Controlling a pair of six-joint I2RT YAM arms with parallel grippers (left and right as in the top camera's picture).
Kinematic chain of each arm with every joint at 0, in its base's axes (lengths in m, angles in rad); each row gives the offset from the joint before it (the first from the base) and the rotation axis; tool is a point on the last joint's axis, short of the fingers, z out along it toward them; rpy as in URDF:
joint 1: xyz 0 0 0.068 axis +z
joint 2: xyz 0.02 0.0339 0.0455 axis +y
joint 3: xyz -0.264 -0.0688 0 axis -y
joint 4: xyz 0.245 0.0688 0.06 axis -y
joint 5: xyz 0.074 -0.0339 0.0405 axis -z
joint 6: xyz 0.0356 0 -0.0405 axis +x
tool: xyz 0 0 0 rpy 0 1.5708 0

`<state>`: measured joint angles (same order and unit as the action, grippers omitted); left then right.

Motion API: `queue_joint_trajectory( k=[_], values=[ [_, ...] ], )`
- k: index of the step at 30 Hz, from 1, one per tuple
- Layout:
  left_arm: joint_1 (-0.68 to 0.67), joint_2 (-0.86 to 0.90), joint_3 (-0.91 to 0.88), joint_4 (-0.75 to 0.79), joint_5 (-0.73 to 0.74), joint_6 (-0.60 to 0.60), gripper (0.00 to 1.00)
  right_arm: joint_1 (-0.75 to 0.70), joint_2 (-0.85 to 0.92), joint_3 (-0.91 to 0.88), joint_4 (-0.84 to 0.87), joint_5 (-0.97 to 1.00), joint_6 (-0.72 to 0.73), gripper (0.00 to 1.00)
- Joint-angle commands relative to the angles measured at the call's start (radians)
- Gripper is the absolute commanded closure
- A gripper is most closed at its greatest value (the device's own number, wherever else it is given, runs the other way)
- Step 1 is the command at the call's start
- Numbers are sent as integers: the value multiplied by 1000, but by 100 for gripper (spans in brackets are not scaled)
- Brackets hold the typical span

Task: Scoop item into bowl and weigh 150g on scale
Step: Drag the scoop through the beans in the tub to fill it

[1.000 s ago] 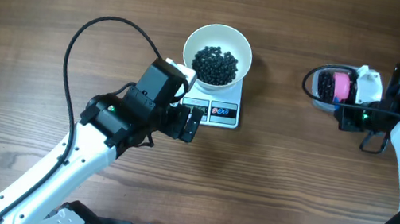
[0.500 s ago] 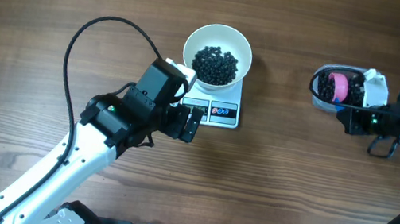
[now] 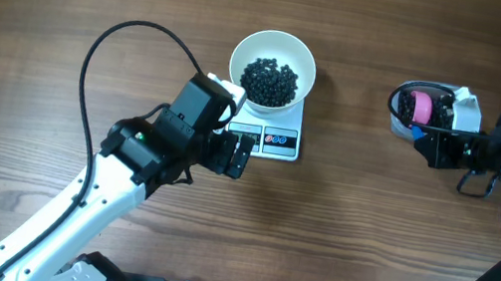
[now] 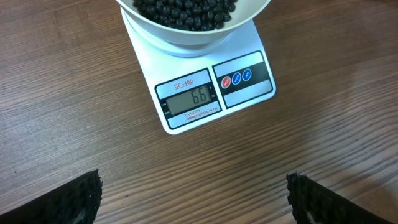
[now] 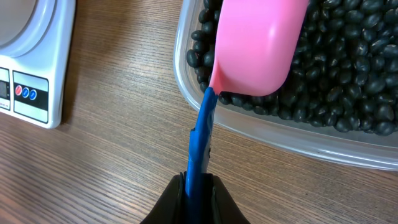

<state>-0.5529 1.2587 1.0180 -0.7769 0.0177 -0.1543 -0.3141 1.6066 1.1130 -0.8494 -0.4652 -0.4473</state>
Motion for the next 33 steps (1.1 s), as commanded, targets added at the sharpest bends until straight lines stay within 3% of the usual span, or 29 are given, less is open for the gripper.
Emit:
queue_joint_trajectory(
  k=[1, 33],
  values=[
    [8, 1, -12, 3, 8, 13, 0, 6, 19, -7, -5, -90, -24, 96],
    [8, 1, -12, 3, 8, 13, 0, -145, 24, -7, 3, -233, 23, 96]
  ],
)
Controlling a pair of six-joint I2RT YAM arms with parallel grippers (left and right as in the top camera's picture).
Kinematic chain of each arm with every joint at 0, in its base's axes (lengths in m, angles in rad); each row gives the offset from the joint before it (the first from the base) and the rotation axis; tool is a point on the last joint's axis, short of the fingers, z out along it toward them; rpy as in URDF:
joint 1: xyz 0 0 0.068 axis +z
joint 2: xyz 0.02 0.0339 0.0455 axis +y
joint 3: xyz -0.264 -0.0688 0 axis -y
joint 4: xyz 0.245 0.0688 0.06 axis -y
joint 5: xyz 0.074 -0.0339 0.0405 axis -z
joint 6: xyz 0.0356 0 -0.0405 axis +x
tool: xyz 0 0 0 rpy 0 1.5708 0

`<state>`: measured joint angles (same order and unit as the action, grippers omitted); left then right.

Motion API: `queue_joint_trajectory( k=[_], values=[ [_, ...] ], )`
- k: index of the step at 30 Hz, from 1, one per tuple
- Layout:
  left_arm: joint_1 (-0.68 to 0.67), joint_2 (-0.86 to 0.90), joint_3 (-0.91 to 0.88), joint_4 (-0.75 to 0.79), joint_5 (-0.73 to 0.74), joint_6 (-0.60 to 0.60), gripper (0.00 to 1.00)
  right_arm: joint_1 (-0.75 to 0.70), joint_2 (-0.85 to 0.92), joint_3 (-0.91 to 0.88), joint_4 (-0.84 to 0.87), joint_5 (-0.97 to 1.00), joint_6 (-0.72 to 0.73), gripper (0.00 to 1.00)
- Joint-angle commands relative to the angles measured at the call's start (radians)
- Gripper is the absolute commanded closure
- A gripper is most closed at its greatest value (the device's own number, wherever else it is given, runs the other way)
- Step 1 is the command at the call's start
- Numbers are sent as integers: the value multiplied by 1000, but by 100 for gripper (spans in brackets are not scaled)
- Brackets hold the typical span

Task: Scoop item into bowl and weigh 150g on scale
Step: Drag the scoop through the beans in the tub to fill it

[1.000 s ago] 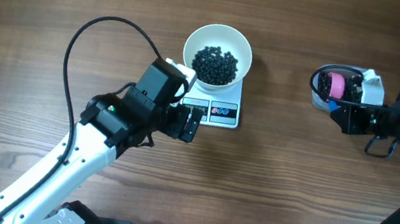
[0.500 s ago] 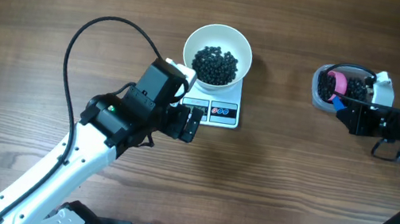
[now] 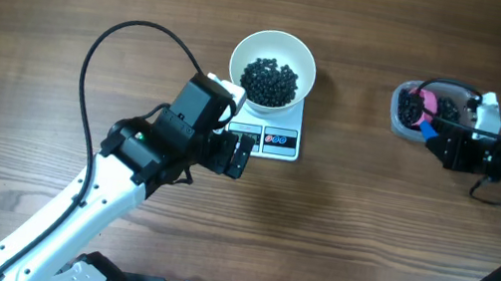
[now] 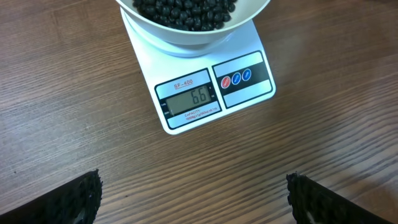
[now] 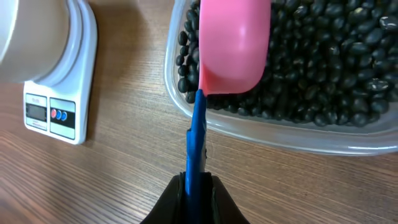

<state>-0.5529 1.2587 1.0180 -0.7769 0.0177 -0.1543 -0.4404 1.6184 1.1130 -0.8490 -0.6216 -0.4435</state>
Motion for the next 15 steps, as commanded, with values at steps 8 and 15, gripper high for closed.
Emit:
queue_joint_trajectory(
  k=[8, 15],
  values=[
    [8, 1, -12, 3, 8, 13, 0, -26, 13, -7, 3, -111, 95, 96],
    [8, 1, -12, 3, 8, 13, 0, -26, 13, -7, -9, -134, 211, 96]
  ],
)
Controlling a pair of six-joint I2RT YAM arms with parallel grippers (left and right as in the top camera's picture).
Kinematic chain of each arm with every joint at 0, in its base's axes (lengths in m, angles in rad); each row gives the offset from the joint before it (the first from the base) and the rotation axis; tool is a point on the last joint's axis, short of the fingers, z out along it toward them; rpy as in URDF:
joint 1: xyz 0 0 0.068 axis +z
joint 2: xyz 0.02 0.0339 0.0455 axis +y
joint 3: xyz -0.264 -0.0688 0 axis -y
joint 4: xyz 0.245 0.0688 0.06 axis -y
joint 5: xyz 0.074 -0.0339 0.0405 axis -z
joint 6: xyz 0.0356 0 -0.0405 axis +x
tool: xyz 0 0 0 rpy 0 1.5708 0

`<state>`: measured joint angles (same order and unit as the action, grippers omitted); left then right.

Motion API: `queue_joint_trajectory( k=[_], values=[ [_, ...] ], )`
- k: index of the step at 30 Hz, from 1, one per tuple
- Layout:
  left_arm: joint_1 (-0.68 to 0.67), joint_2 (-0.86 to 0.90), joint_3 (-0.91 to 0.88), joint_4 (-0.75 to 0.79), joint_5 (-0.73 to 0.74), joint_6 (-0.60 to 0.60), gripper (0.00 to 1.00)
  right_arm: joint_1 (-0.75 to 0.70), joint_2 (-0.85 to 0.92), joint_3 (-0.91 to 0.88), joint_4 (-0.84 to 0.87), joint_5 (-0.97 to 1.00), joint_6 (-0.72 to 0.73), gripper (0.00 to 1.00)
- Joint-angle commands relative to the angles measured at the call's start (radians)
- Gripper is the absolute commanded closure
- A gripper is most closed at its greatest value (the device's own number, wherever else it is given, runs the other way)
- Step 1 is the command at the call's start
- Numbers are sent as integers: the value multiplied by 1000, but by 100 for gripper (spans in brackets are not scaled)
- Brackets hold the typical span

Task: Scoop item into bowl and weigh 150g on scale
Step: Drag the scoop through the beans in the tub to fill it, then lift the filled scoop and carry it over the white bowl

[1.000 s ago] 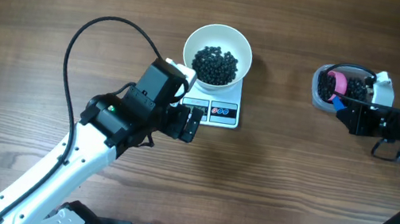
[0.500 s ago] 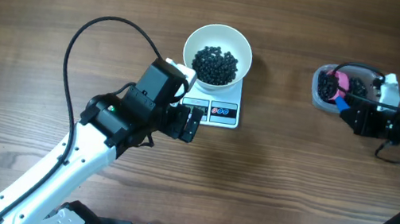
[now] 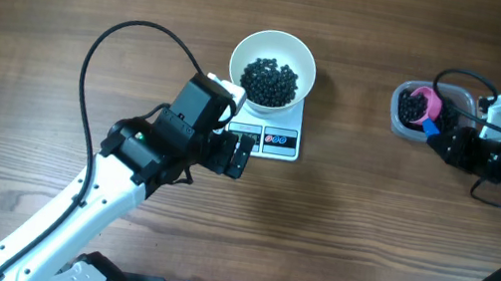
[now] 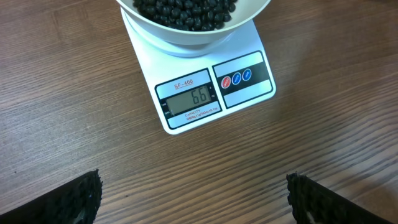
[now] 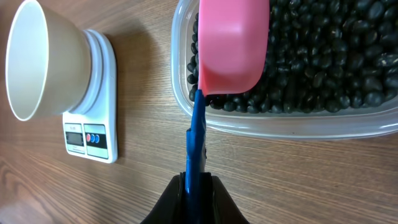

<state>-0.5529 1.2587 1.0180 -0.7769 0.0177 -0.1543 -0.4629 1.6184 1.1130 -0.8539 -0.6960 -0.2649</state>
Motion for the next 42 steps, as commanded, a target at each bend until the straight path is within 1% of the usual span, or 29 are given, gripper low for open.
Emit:
queue_joint_trajectory(
  k=[1, 10, 13, 16, 23, 28, 31, 38, 42],
  values=[
    [8, 1, -12, 3, 8, 13, 0, -3, 13, -7, -4, -71, 32, 96],
    [8, 1, -12, 3, 8, 13, 0, -9, 13, -7, -6, -84, 32, 96],
    [8, 1, -12, 3, 8, 13, 0, -49, 13, -7, -10, -84, 32, 96],
    [8, 1, -12, 3, 8, 13, 0, -114, 13, -7, -11, -118, 32, 96],
    [8, 1, -12, 3, 8, 13, 0, -127, 13, -7, -45, -270, 34, 96],
    [8, 1, -12, 3, 8, 13, 0, -127, 13, -7, -69, -276, 85, 96],
    [8, 1, -12, 3, 8, 13, 0, -127, 13, -7, -79, -356, 84, 96],
    [8, 1, -12, 3, 8, 13, 0, -117, 13, -7, -79, -717, 87, 96],
    [8, 1, -12, 3, 8, 13, 0, -63, 13, -7, -74, -723, 157, 96]
  ],
)
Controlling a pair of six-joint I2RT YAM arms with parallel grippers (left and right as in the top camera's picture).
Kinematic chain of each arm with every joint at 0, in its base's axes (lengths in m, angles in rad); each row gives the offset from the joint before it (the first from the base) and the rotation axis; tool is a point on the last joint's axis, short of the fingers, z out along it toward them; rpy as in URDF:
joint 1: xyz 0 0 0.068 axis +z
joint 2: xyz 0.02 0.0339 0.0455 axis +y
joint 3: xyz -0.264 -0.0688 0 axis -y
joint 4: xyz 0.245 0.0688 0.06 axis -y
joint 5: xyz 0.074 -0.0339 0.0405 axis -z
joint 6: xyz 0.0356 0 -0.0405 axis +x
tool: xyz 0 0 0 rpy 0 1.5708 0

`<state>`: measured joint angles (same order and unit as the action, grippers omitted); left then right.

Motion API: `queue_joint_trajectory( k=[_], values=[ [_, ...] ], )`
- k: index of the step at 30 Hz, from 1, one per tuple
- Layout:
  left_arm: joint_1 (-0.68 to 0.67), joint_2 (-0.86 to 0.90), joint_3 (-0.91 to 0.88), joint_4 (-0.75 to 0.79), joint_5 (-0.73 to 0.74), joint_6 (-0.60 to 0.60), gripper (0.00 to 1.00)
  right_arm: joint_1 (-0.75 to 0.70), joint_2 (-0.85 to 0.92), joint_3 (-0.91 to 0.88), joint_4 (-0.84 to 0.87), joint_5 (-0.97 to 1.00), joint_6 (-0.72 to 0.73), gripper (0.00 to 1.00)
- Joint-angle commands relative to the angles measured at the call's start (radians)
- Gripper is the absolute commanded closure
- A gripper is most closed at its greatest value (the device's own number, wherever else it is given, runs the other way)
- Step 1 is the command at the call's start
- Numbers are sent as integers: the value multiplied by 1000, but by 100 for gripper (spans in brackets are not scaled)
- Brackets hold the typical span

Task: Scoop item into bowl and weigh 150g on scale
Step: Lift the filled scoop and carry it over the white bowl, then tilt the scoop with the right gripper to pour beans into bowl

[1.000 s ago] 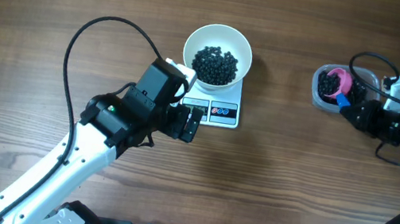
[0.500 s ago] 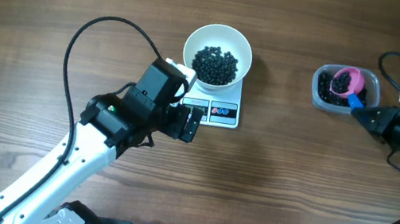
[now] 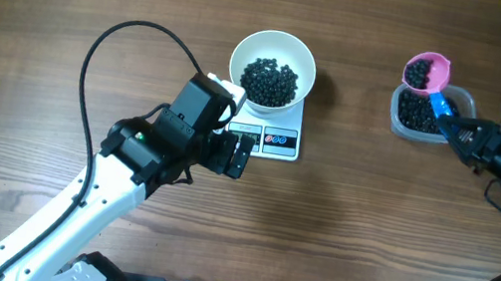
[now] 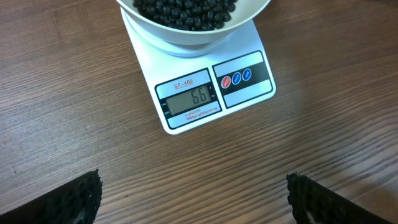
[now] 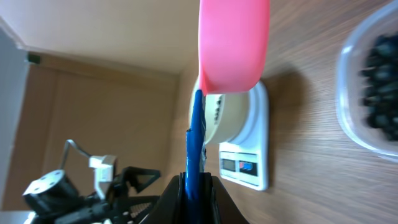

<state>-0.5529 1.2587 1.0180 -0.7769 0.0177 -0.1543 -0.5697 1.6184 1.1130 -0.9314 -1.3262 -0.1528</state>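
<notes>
A white bowl (image 3: 273,68) holding black beans sits on the white scale (image 3: 271,140), whose display (image 4: 193,98) reads 66. My right gripper (image 3: 463,133) is shut on the blue handle (image 5: 194,143) of a pink scoop (image 3: 427,73). The scoop is lifted above the left rim of the clear bean container (image 3: 423,115), with beans showing in its cup from overhead. My left gripper (image 4: 194,193) hangs open just in front of the scale, nothing between its fingers (image 4: 74,198).
A black cable (image 3: 129,51) loops from the left arm across the table's left half. In the right wrist view the bean container (image 5: 372,87) lies at the right edge, with the scale (image 5: 245,165) and bowl behind the scoop.
My right gripper has raised the pink scoop out of the bean container; it now hangs above the container's left rim with beans in it. Left arm, bowl and the 66 reading are unchanged.
The pink scoop lay in the bean container with my right gripper shut on its handle. At the following two moments it stayed among the beans as the wrist drew back. Now it is lifted clear, loaded. The left gripper stayed open by the scale, reading 66.
</notes>
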Motion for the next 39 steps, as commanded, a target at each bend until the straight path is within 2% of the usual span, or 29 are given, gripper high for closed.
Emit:
queue_joint_trajectory(
  k=[1, 5, 10, 12, 14, 20, 26, 32, 39],
  values=[
    [8, 1, -12, 3, 8, 13, 0, 68, 13, -7, 7, -93, 53, 96],
    [8, 1, -12, 3, 8, 13, 0, 201, 13, -7, 93, -101, 168, 96],
    [8, 1, -12, 3, 8, 13, 0, 377, 13, -7, 354, -100, 379, 96],
    [8, 1, -12, 3, 8, 13, 0, 440, 13, -7, 454, -8, 474, 96],
    [8, 1, -12, 3, 8, 13, 0, 486, 13, -7, 499, 74, 501, 96],
    [8, 1, -12, 3, 8, 13, 0, 644, 13, -7, 591, 341, 452, 96],
    [8, 1, -12, 3, 8, 13, 0, 788, 12, -6, 587, 576, 238, 96],
    [8, 1, -12, 3, 8, 13, 0, 865, -33, 0, 583, 744, 164, 96],
    [8, 1, -12, 3, 8, 13, 0, 867, -102, 0, 577, 830, 74, 96]
  ],
)
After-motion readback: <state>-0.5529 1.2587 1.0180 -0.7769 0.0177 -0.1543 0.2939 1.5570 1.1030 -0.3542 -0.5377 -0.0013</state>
